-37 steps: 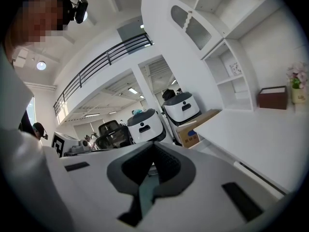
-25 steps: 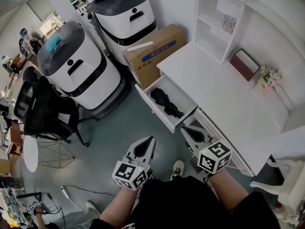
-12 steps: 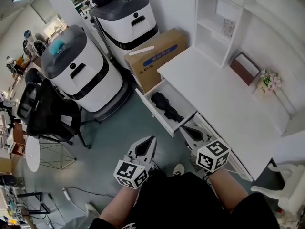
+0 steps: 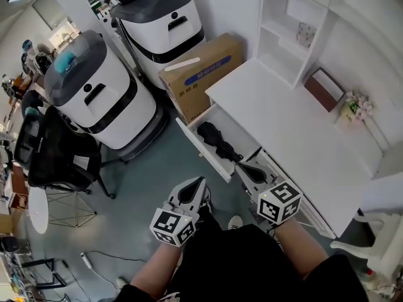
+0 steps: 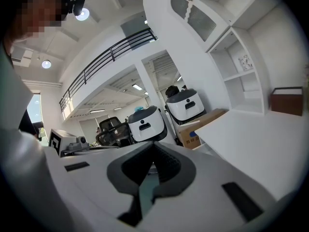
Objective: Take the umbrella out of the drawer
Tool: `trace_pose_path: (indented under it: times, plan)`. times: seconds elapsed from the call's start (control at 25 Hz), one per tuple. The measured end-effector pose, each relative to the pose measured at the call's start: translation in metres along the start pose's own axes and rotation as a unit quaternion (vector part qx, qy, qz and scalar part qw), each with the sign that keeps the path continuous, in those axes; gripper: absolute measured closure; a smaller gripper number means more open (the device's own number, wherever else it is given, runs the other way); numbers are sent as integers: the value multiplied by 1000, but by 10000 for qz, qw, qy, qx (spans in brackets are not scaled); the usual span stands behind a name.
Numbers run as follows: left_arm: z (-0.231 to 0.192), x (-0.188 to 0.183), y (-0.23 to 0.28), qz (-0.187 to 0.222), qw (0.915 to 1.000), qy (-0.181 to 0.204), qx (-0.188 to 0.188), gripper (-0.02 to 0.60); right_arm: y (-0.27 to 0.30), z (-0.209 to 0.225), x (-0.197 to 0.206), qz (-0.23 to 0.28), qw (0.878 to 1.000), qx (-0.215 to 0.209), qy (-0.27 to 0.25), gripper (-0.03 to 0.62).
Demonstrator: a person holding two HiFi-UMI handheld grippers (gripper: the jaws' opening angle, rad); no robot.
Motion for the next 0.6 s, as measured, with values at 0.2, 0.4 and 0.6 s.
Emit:
trace_pose_path:
  times: [0.2,0.4,0.6]
  plan:
    - [-28,-3,19,-46,9996,95,262,578,25,9,-3,-63,9997,246,57,592]
    - [-53,-9,35,-110,9984,207,506,578,50,20,-5,-175,9988,457,24,592]
    - [-75,-7,53,-144,9959,368,811,578,78,36,2,-359,9973,647,9,592]
Point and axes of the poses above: the fingertips, and each gripper's own axes: y forward along the fingers, z to its right, x out of its underside, the point moved 9 cm from there along -y, backward along the fingers, and after that the axes turned 3 degrees about y, right-handed, at the moved point
